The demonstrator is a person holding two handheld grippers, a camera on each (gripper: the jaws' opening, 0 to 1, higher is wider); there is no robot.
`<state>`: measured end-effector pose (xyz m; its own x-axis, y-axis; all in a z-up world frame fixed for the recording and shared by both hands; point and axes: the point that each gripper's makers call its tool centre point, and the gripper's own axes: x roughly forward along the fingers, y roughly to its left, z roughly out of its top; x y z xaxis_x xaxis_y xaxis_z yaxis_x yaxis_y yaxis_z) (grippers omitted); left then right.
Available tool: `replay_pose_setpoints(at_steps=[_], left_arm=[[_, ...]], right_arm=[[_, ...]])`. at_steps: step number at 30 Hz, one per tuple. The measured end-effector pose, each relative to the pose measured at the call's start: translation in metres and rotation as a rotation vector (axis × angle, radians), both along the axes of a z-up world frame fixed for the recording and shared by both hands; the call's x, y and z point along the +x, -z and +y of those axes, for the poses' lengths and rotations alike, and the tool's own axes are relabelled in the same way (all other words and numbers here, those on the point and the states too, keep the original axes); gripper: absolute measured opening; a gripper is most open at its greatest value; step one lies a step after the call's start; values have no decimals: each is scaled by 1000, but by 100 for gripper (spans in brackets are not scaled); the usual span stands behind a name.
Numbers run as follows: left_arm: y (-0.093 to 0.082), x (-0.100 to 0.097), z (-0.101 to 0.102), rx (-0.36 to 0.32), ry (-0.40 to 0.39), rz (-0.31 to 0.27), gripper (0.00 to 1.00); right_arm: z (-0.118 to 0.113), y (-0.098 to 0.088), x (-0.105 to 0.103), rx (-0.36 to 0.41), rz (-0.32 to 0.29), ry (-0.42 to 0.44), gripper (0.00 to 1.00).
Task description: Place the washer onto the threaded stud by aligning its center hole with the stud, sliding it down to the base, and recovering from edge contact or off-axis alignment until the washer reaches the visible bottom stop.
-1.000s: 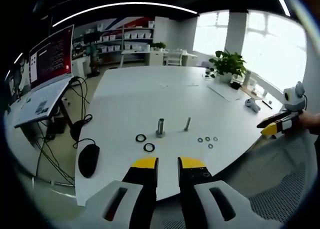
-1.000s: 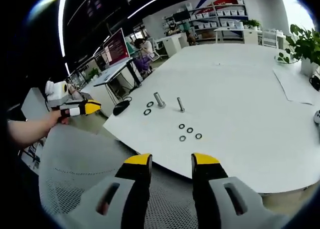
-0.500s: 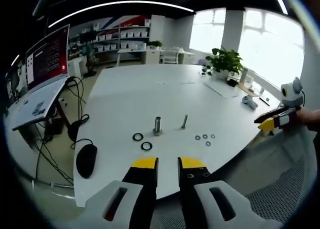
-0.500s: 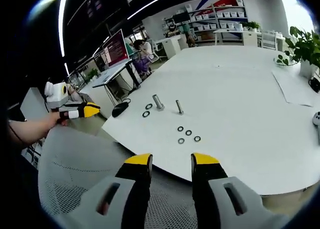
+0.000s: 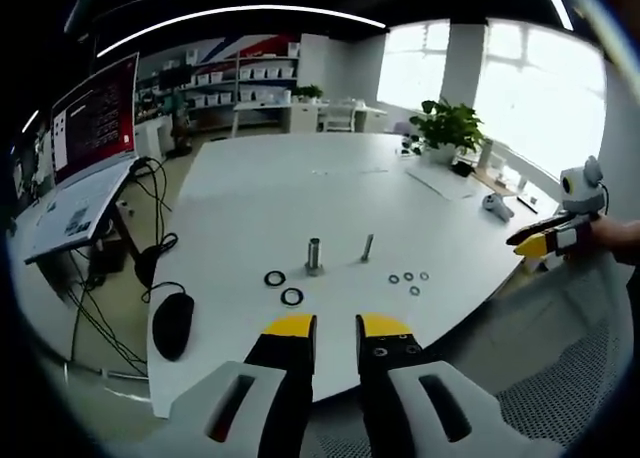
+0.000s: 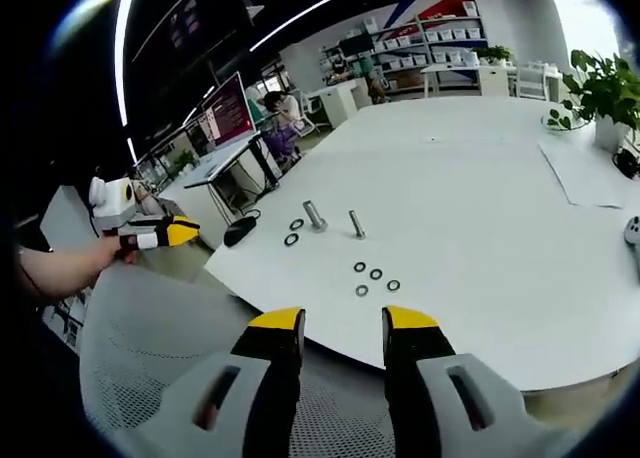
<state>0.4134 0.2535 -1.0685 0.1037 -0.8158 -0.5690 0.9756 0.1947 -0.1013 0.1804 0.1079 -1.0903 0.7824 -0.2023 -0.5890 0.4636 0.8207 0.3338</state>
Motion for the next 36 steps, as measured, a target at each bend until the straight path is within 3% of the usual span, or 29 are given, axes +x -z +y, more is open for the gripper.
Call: replay_pose_setpoints(at_steps=[5,8,18,21,23,32,36], left_arm=[[4,6,1,22,-16,-1,14],[6,8,1,39,-35,30,15],[34,13,2,207,-23,121,15],[46,19,2,311,-12,109,11],[48,18,-7,307,5,108,11],[79,12,-35,429,30,170,16],[95,11,-45,486,66,158,21]], right_arm=[[-2,-4,1,-3,-21,12,34],[-3,-5,-1,-8,-23,19,34],[-4,-6,1,-7,-23,16,34],[-7,-7,0,-11,-32,36,35],[-7,-8,0,-8,-37,43,35],[-9,-8,-1,-16,-38,49,36],[-10,-8,-2,-20,-35,53,36]])
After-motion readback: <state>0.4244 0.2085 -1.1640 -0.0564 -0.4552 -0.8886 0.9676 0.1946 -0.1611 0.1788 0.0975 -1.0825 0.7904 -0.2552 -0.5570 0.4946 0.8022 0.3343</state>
